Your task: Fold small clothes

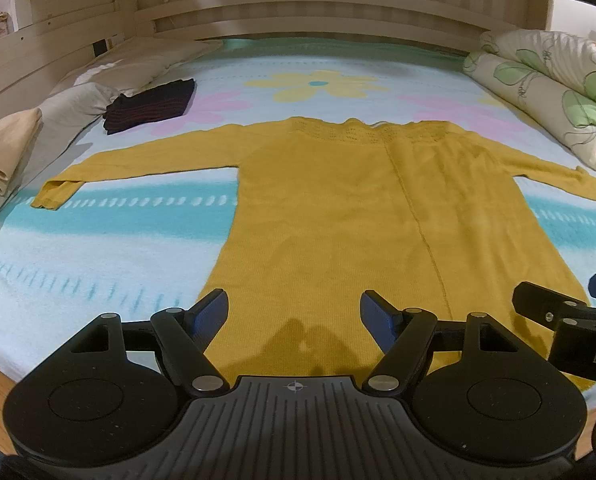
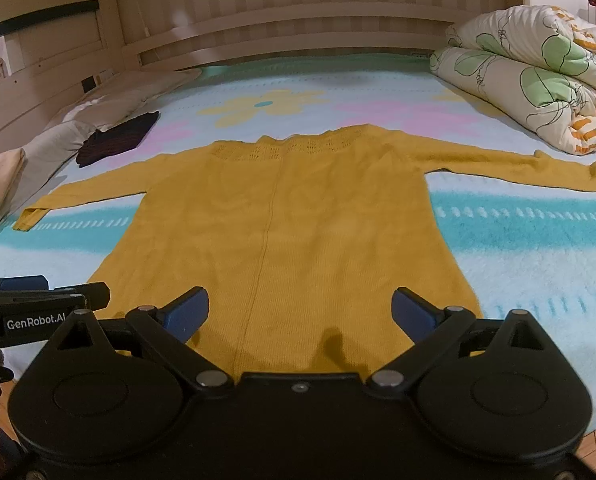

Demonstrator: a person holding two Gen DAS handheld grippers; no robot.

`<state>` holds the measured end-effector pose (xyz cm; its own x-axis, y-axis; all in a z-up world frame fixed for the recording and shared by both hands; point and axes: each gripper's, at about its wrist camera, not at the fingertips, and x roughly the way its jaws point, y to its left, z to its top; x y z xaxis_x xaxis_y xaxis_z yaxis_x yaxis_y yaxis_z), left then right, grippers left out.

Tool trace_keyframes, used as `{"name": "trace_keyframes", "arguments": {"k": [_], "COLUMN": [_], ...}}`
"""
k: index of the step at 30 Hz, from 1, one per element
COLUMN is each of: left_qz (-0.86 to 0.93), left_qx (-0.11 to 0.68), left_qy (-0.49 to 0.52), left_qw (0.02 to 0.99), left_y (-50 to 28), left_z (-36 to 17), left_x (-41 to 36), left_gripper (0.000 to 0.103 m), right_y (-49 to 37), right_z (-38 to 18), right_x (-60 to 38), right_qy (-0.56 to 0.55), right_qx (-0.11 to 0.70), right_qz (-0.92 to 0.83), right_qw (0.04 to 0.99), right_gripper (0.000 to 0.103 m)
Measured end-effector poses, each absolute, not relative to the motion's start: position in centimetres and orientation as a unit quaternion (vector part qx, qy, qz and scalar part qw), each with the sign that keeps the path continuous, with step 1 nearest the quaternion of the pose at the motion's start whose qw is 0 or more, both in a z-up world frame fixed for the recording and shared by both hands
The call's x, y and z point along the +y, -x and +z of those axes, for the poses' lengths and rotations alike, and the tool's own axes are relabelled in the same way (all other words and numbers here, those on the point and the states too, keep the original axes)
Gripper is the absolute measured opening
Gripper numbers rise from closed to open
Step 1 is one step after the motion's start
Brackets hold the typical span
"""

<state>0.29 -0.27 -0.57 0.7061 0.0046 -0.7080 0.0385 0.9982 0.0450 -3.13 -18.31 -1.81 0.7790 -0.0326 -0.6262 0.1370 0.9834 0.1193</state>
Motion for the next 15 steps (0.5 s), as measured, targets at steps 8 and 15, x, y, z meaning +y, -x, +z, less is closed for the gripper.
{"name": "trace_keyframes", "arguments": {"k": [8, 15], "left_qz": [-0.008, -0.007], "left_qx": [0.387, 0.387], "left_qy": [-0.028, -0.029], "left_qw": [0.921, 0.921], "left_y": [-0.49, -0.53], "left_z": [-0.57, -0.57], "left_x": [-0.06, -0.05], "left_gripper": [0.072, 0.072], "right_y": [3.21, 3.14], "right_z": [-1.95, -1.95], "right_x": [-17.88, -18.12], "right_qy": [-0.081, -0.083], "right_qx": [0.330, 0.335], "right_qz": [-0.046, -0.045], "right_qw": [0.939, 0.938], "right_gripper": [0.099, 0.099]}}
